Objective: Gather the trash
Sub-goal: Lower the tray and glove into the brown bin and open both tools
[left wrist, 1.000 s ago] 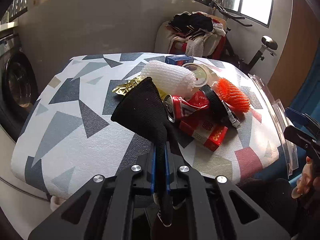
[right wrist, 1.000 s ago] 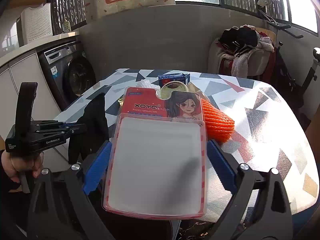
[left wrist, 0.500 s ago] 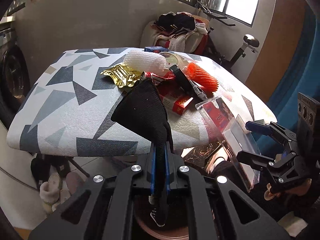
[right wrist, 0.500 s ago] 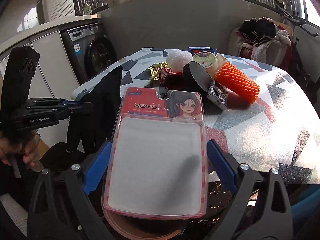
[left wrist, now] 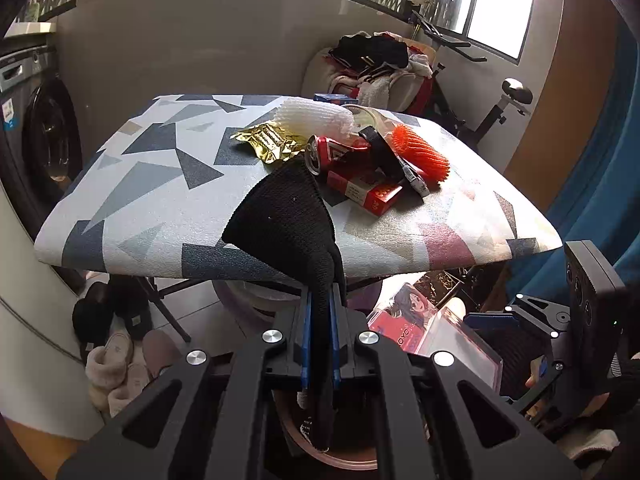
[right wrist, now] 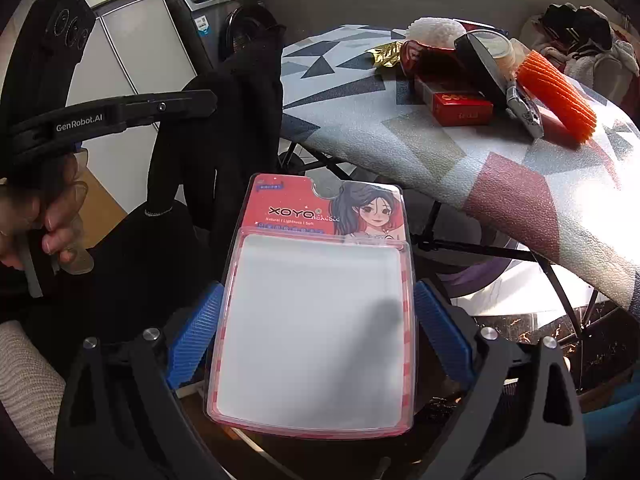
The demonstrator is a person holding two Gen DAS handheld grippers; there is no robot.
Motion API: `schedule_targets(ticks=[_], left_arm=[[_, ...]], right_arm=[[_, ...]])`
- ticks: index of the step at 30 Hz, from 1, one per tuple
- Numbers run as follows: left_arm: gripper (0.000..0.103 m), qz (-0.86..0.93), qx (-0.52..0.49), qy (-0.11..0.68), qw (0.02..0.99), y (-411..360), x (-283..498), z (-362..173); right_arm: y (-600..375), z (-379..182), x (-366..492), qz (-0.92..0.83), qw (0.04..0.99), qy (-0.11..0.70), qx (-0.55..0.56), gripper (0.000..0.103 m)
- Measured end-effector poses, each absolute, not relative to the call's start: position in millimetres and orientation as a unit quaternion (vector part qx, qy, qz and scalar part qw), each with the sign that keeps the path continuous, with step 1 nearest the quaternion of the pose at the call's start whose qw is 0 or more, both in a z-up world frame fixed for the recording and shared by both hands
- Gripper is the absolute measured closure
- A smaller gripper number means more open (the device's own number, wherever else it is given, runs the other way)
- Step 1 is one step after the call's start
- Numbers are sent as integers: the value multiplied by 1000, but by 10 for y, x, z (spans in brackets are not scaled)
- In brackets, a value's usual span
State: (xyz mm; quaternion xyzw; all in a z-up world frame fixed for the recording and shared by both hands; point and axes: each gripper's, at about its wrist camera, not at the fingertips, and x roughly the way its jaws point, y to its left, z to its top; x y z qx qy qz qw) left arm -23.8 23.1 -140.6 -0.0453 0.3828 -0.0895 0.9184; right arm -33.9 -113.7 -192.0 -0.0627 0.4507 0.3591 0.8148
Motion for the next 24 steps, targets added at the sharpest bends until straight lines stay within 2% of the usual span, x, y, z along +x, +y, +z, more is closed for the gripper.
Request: schedule_targets(ticks=[14, 24], left_arm=[[95, -109, -47, 402, 908, 148, -291, -1743], [95, -115, -56, 422, 898, 137, -247, -1850]], right_arm=[[-1151, -2658, 214, 284, 773, 568, -9, 10], [-1197, -2632, 179, 273, 777, 567, -13, 7]])
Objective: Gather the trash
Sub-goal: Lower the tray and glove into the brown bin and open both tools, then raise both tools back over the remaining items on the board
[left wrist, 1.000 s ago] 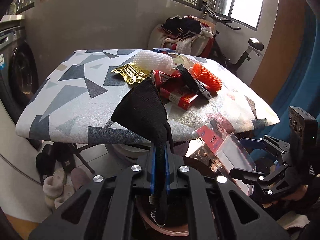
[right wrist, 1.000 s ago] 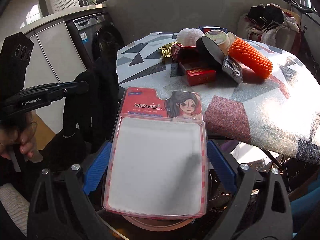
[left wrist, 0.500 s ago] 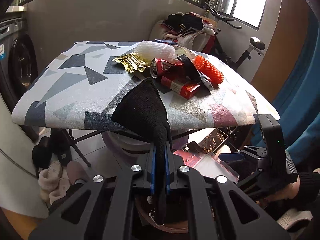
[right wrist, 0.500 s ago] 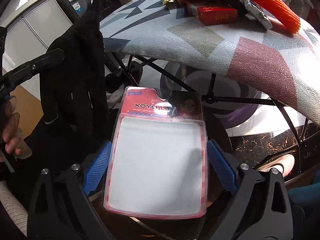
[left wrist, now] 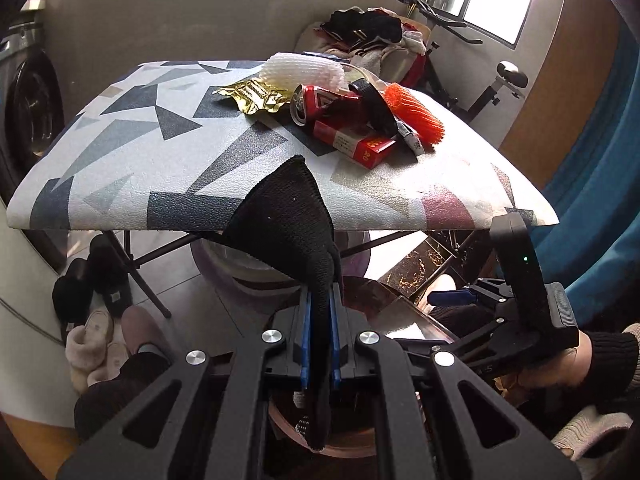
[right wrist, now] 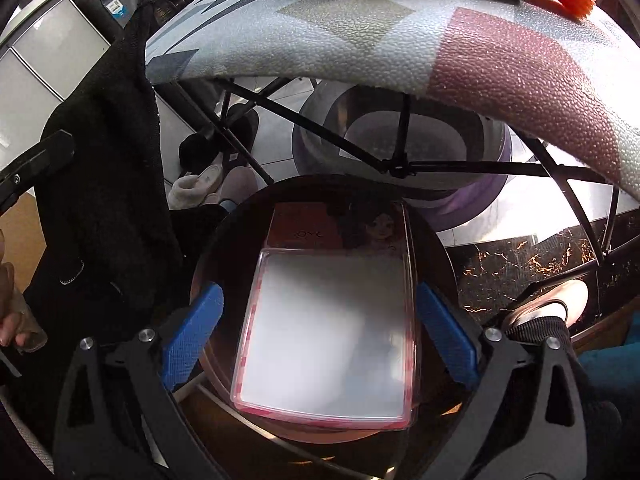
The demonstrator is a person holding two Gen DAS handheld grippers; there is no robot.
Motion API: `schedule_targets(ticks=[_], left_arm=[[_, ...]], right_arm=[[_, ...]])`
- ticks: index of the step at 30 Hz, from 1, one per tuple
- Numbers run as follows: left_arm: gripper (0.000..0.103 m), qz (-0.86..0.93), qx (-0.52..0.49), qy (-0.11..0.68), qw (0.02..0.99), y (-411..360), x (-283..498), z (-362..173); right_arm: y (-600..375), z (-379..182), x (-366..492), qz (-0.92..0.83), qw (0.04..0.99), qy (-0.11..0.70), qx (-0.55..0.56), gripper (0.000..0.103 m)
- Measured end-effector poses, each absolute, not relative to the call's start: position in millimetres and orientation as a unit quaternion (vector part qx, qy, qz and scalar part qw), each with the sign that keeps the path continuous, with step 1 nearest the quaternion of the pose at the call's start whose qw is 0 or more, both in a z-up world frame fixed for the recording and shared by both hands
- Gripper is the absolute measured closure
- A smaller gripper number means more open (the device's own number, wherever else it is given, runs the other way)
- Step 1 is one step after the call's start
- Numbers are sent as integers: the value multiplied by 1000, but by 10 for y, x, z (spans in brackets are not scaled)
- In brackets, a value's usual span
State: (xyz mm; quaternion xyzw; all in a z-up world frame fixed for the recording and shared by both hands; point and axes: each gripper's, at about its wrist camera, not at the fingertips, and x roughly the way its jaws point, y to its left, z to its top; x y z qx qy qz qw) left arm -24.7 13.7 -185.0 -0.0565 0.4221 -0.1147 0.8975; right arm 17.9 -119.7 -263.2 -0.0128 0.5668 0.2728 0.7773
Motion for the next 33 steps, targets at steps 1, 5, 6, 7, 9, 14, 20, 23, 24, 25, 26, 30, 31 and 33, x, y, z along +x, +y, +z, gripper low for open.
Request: schedule_targets(ticks=[1, 5, 6, 7, 9, 14, 20, 23, 24, 25, 26, 30, 31, 33], left_arm=[[95, -115, -57, 424, 896, 136, -242, -1861], [95, -121, -62, 431, 892, 144, -235, -1902], [95, -122, -62, 432, 891, 139, -235, -1914], [95, -124, -60, 434, 890, 131, -232, -1919], [95, -128, -56, 434, 890, 99, -233, -1922], [95, -152, -22, 438, 886, -82, -229, -1954], [95, -186, 33, 468, 863, -345, -198, -2115], [94, -193, 35, 475, 858, -384, -188, -2168], [94, -194, 33, 476, 857, -382, -181, -2176], [94, -193, 29, 476, 857, -375, -175, -2179], [94, -193, 26, 477, 857, -369, -172, -2182], [67, -191, 16, 483, 854, -340, -157, -2198], [52, -193, 13, 483, 854, -335, -159, -2196], [34, -194, 10, 474, 859, -324, -173, -2164]], right_arm=[[-1199, -2616, 185, 272, 779, 564, -12, 6], [-1262, -2464, 153, 270, 797, 540, -8, 6], [-1288, -2369, 122, 273, 808, 523, -6, 6], [-1314, -2277, 88, 275, 818, 505, -5, 6], [-1380, -2077, 16, 268, 845, 463, -12, 6], [-1591, -1714, -132, 237, 898, 370, -38, 6], [-1913, -1655, -39, 172, 922, 346, -12, 6], [-1973, -1704, 17, 146, 924, 354, -10, 6], [-1993, -1724, 11, 144, 923, 356, -8, 6], [-2004, -1724, 16, 144, 923, 357, -6, 6], [-2021, -1741, -3, 144, 923, 356, -6, 6], [-2010, -1744, -24, 144, 924, 355, -6, 6], [-2007, -1746, -25, 145, 924, 355, -6, 6], [-1995, -1750, -25, 145, 923, 356, -7, 6]])
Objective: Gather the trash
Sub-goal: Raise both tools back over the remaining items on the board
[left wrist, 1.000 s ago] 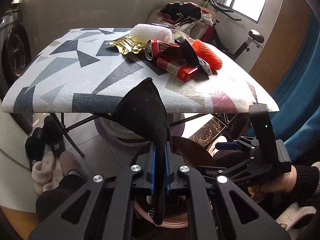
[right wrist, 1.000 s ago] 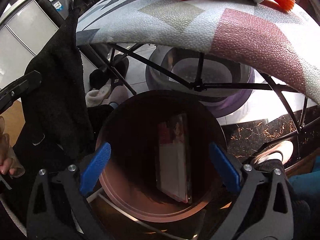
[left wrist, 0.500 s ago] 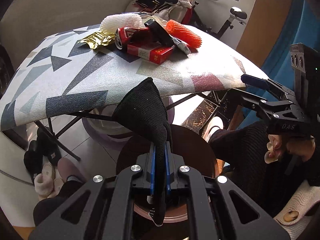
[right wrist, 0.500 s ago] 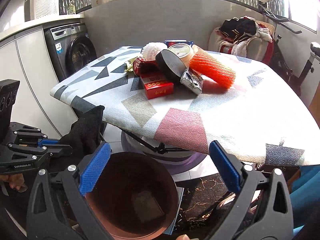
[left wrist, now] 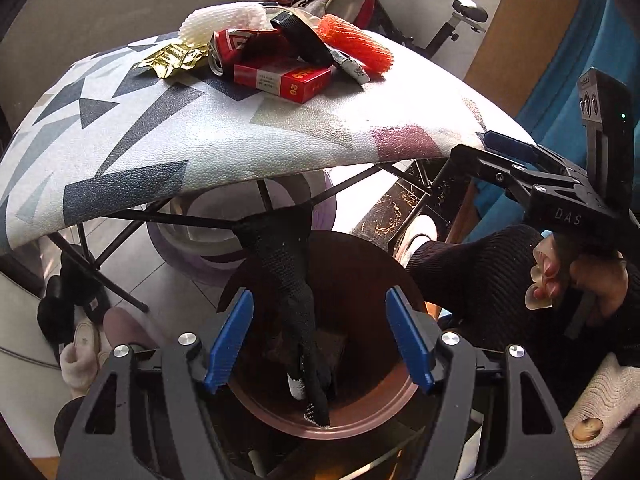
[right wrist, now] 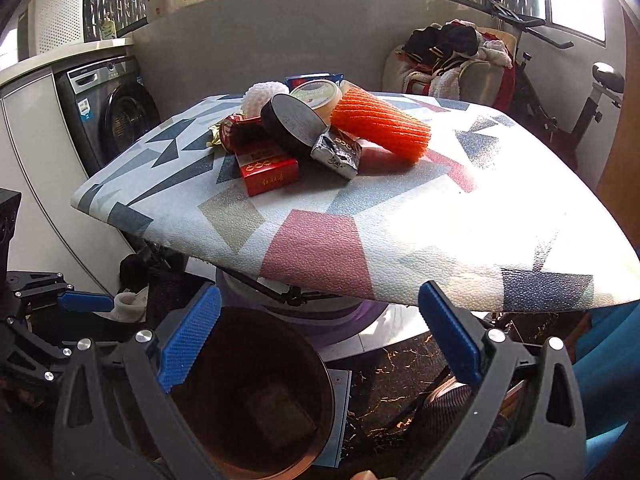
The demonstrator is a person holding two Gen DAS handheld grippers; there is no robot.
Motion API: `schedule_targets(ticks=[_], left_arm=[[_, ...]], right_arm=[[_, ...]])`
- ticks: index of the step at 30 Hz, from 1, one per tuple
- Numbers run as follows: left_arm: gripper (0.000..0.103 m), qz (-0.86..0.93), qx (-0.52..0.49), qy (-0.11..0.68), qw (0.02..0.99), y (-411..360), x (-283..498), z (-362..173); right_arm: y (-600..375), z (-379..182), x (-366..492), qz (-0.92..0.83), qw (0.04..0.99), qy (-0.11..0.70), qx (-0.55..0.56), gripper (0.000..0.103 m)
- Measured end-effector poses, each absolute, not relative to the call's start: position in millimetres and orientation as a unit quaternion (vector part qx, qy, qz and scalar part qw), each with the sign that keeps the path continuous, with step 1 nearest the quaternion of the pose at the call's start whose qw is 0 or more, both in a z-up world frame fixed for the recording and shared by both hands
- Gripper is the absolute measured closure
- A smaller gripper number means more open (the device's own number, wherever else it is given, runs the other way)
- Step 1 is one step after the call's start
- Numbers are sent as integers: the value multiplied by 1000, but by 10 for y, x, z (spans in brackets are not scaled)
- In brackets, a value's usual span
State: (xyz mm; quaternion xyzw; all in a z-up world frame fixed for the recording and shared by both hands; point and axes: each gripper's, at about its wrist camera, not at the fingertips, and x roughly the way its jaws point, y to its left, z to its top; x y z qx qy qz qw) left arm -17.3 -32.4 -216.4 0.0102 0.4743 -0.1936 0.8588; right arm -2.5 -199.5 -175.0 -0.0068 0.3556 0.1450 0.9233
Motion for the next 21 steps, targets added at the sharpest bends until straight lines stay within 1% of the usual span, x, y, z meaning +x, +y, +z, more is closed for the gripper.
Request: schedule_targets(ticks=[1, 2, 3, 6, 13, 21], left_arm=[[31, -188, 12, 471, 862, -319, -178, -2149], [21, -179, 13, 467, 866, -306, -179, -2140], [15, -170, 11, 465, 869, -285, -173, -2131], [6, -139, -2, 459, 878, -176, -139, -2113], [6, -74, -58, 452, 887, 163, -46, -2105], [6, -63, -63, 441, 893, 208, -60, -2046]], right_arm=[[-1994, -1751, -23, 146, 923, 356, -7, 6], [-1978, -1755, -22, 146, 923, 357, -8, 6], [-1971, -1759, -23, 146, 922, 358, -9, 6], [-1958, -1770, -26, 146, 921, 360, -11, 6], [-1940, -1789, -19, 146, 920, 365, -13, 6], [-1924, -1787, -16, 143, 919, 366, -15, 6]])
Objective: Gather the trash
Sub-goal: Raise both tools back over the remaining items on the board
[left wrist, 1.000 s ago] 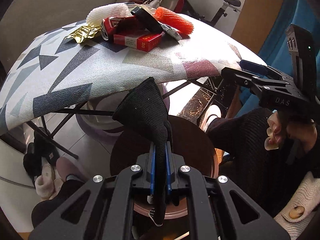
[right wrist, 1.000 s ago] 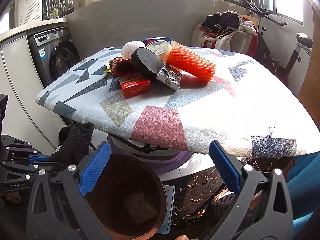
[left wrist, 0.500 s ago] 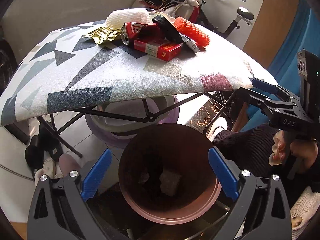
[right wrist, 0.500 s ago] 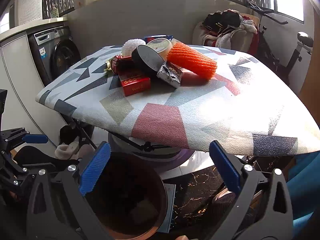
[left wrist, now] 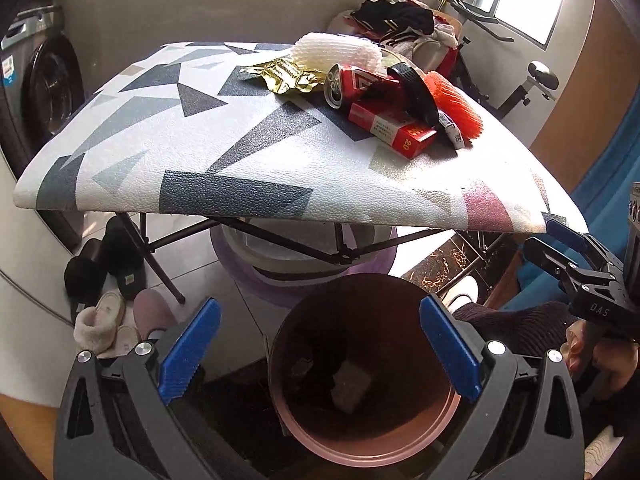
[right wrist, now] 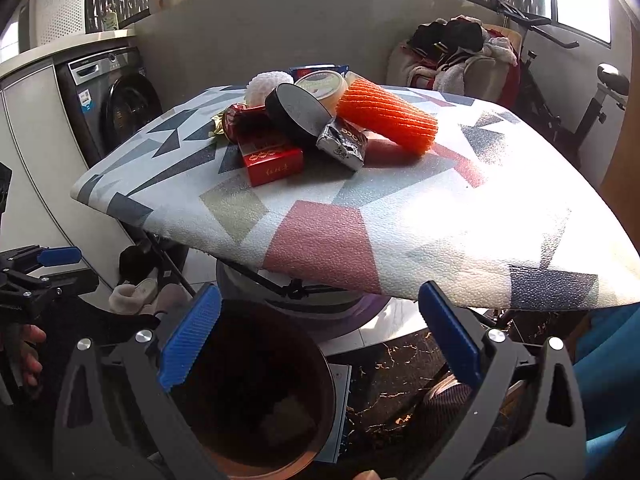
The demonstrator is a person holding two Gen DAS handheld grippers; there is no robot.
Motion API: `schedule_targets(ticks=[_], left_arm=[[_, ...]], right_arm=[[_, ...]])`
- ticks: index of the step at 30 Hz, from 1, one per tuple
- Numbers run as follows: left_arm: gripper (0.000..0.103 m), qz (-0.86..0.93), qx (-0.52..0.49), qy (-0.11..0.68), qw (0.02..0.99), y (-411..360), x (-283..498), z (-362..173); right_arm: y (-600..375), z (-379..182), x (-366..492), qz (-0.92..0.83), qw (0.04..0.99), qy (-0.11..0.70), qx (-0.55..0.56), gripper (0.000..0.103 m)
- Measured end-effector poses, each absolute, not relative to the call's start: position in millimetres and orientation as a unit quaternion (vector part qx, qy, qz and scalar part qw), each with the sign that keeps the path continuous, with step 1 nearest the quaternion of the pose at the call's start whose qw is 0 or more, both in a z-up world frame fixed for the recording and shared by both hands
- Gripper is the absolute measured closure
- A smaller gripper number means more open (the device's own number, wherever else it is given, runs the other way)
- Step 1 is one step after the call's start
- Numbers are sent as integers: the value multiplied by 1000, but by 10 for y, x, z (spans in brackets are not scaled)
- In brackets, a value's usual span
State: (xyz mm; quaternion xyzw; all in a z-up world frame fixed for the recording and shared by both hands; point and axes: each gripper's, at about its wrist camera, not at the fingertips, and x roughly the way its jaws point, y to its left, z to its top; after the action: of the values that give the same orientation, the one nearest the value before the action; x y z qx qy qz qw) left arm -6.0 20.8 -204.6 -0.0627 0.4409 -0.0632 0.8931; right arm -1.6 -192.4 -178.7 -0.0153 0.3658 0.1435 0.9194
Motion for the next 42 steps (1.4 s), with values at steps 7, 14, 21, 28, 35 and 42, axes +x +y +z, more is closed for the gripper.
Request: schedule_targets(ticks=[7, 14, 21, 28, 35, 42], left_arm=[[6, -70, -62, 379, 921, 315, 118, -1626], [6, -75, -48, 375, 923, 426, 391, -1422], [6, -76, -40, 373, 924, 508, 567, -1273], [6, -75, -44, 367, 926, 602, 679, -1206], [6, -68, -37, 367, 927, 707, 805, -1204], [6, -58, -56, 365, 927, 833, 937, -1243]], right_arm=[[-2083, -1540, 117, 153, 932, 328, 15, 6], [-2154, -1393, 519, 163, 926, 340, -25, 6], [-2182, -1270, 900, 114, 925, 347, -104, 6], [-2257, -1286, 1199, 100, 919, 362, -117, 6], [-2298, -1311, 1429, 118, 912, 370, -131, 6], [-2296, -1279, 1701, 131, 904, 375, -156, 14]])
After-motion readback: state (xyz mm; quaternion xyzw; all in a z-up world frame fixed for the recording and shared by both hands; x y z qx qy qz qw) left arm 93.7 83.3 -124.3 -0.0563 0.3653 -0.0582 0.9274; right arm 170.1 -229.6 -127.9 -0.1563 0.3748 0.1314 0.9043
